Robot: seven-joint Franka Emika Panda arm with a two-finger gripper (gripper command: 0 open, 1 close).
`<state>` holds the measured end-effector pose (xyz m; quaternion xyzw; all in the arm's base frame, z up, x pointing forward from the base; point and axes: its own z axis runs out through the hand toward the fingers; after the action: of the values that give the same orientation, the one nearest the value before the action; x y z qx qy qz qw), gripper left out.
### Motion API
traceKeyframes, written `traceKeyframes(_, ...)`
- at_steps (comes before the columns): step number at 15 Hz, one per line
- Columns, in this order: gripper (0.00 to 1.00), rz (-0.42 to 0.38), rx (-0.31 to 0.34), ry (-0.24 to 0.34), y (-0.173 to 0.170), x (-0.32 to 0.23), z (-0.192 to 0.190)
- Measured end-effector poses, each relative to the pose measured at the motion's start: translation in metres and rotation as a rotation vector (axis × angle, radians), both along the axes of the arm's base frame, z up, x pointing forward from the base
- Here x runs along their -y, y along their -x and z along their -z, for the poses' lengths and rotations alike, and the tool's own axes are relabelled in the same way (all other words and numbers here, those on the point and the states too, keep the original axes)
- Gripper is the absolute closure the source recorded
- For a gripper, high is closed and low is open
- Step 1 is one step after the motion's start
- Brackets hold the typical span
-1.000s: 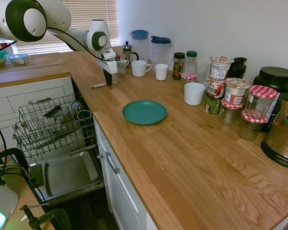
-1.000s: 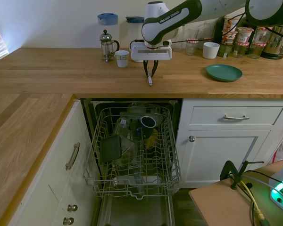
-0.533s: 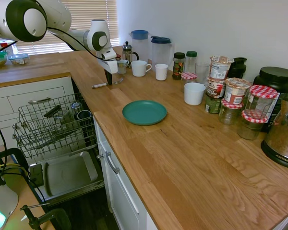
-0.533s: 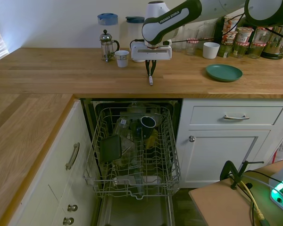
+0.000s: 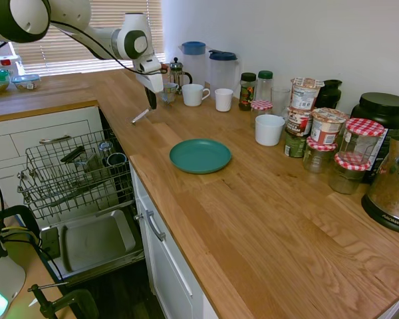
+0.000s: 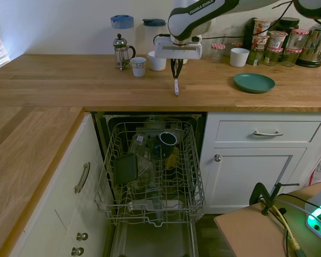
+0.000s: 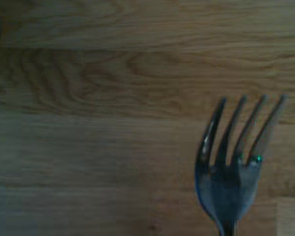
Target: Put the fork in the dishwasher
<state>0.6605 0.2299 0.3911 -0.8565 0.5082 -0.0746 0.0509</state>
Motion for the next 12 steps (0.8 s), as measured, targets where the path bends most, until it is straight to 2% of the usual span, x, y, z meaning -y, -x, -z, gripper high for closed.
traceKeyframes(4,1.0,-0.023,-0.054,-0.03,0.044,-0.014,-0.01)
traceKeyframes(7,1.0,-0.037,-0.112,-0.08,0.082,-0.023,-0.013)
traceKeyframes(12,1.0,-0.057,-0.18,-0.121,0.159,-0.037,0.012)
